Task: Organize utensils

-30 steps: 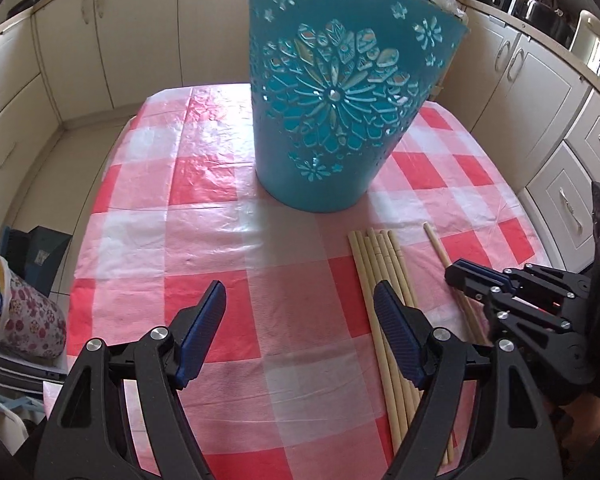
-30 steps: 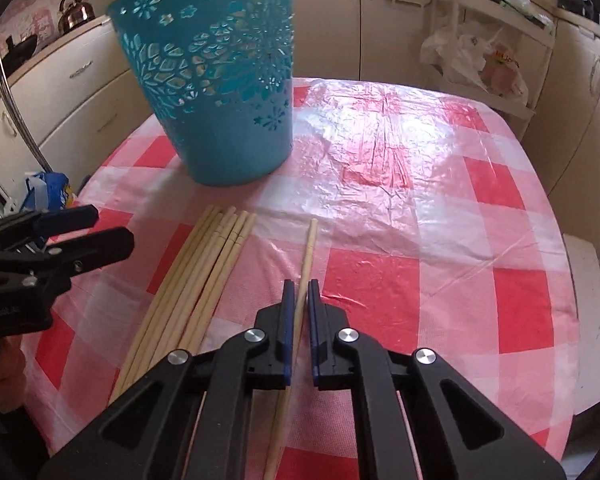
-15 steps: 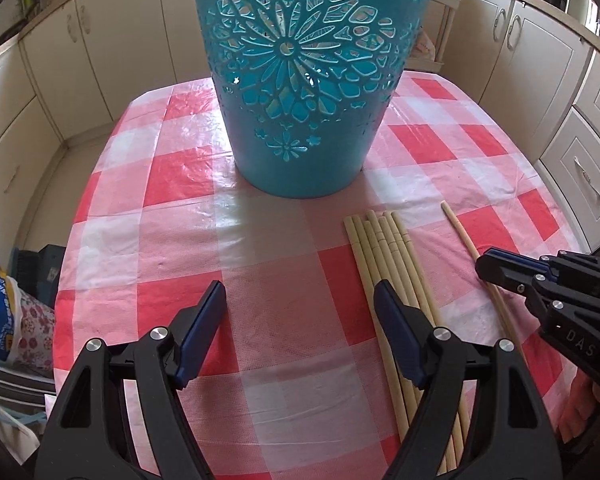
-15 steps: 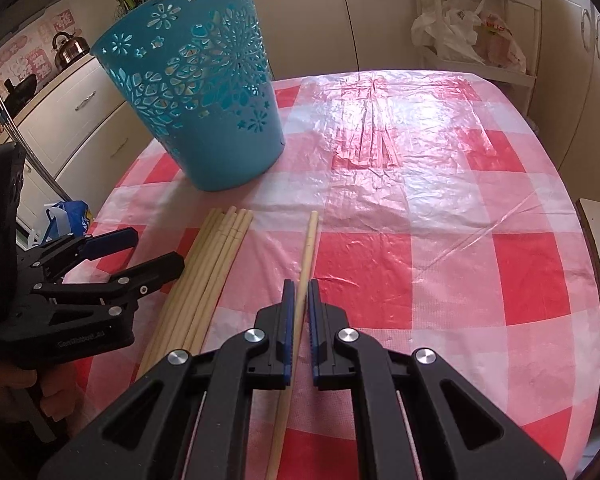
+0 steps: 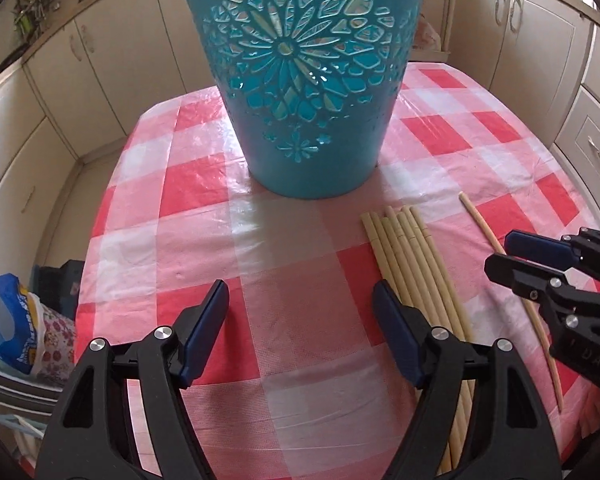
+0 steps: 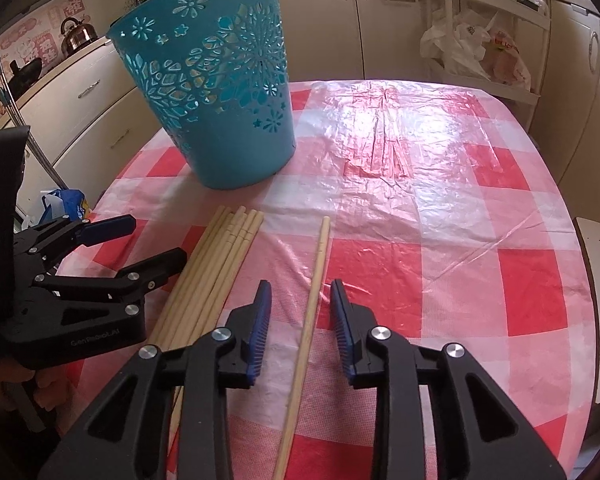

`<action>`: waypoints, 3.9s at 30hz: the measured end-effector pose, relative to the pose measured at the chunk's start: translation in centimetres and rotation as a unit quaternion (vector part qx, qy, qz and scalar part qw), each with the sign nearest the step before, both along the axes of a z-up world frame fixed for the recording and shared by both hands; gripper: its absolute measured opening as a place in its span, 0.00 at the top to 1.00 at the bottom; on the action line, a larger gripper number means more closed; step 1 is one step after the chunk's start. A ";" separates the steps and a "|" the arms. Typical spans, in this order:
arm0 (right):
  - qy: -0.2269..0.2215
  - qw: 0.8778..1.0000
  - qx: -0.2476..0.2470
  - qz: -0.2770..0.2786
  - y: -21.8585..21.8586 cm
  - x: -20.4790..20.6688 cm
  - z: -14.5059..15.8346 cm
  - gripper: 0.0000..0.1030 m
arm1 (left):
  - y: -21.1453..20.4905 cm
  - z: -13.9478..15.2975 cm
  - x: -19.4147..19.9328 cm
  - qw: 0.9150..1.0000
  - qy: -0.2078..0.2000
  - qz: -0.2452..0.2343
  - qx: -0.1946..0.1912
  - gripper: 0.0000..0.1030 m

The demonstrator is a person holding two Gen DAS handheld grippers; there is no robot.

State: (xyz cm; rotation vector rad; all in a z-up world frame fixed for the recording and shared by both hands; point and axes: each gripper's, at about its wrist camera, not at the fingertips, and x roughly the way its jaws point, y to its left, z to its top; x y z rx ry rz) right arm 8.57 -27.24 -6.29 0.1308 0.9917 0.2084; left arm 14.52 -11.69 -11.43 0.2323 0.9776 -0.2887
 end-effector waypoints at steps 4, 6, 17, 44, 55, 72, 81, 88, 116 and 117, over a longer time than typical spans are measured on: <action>0.000 1.000 0.001 -0.003 -0.1 -0.1 0.0 0.67 | 0.4 0.5 0.0 1.000 0.004 0.005 -0.029 0.31; 0.000 1.000 0.005 -0.007 -0.4 -0.1 0.0 0.67 | 0.3 0.7 -0.1 0.999 0.001 0.001 -0.036 0.31; 0.001 1.000 0.005 -0.003 -0.3 -0.1 0.0 0.62 | -0.4 -0.1 -0.2 1.000 0.009 0.001 -0.007 0.32; 0.029 0.999 -0.027 0.027 0.7 1.0 0.0 0.93 | -0.8 0.7 0.3 0.983 0.064 -0.165 -0.045 0.95; 0.024 0.998 -0.049 0.037 1.5 0.8 0.1 0.94 | -2.0 0.8 -0.7 0.987 0.014 -0.160 0.026 0.95; 0.040 0.996 0.075 0.001 -0.9 1.2 -0.2 0.94 | 0.0 3.8 -0.9 0.990 -0.048 -0.130 0.002 0.95; 0.041 0.996 0.080 -0.003 -1.2 1.0 -0.3 0.94 | 0.1 4.6 -1.0 0.989 -0.052 -0.133 -0.027 0.95; 0.041 0.996 0.084 -0.005 -1.3 1.1 -0.4 0.94 | 3.6 10.0 -0.9 0.972 -0.072 -0.155 -0.161 0.95; 0.040 0.995 0.095 -0.001 -1.7 1.4 -0.5 0.95 | 2.0 20.3 13.9 0.928 -0.249 0.027 -0.275 0.95; 0.040 0.995 0.093 0.000 -1.6 1.4 -0.5 0.95 | 2.0 19.9 13.9 0.931 -0.246 0.027 -0.268 0.95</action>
